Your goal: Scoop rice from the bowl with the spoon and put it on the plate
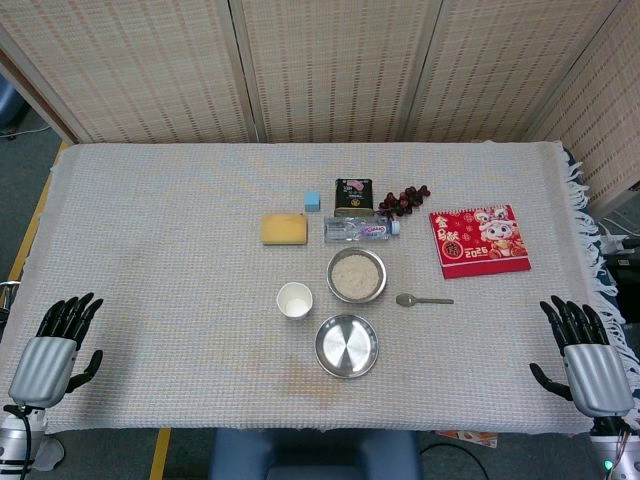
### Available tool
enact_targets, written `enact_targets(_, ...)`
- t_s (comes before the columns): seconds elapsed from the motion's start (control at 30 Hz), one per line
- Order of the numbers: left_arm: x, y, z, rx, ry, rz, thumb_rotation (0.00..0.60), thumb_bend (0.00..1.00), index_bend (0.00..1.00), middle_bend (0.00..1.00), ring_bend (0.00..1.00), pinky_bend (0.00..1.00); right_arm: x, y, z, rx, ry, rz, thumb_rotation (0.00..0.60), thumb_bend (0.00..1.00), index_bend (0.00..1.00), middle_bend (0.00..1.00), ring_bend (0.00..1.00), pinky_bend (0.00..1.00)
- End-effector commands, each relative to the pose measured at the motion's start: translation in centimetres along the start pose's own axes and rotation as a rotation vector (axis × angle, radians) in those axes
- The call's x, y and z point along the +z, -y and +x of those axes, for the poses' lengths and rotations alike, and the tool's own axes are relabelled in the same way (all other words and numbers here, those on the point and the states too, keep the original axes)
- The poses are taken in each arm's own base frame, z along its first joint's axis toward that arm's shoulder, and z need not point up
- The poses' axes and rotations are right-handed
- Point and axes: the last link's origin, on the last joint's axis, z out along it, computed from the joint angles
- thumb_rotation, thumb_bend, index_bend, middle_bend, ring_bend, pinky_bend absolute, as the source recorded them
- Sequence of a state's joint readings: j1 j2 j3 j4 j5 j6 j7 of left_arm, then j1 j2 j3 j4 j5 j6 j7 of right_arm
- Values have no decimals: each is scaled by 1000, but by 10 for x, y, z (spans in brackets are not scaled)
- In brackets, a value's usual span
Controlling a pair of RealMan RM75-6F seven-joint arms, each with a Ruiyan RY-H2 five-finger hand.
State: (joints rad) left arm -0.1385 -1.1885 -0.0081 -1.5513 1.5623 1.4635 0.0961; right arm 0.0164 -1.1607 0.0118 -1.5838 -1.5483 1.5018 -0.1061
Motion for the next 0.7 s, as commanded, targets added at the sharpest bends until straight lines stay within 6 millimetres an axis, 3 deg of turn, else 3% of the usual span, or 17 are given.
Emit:
enact_targets(0.03,0,0,0,-3,1,3,600,420,0,0,0,70,2,0,-2,-5,4,-5,554,161,0,0,0,0)
enact_targets(0.2,2,-2,-1,-9,9,-5,600,419,0,0,0,71,13,8,-7,-15,6,-4,555,166,2,0,0,0)
enact_targets(0.43,3,-6,-4,-12,35,-24,600,426,0,0,0,71,69,44,-20,-8,47,67,583,199,147,0,0,0)
enact_targets(0.57,2,-5,-1,-20,28,-26,600,428,0,0,0,71,101,70,-36,-27,100,113,600,226,249,0,0,0)
enact_targets(0.7,1,-2,1,-27,29,-19,600,451,0,0,0,72,127,88,-55,-32,165,146,600,239,290,0,0,0)
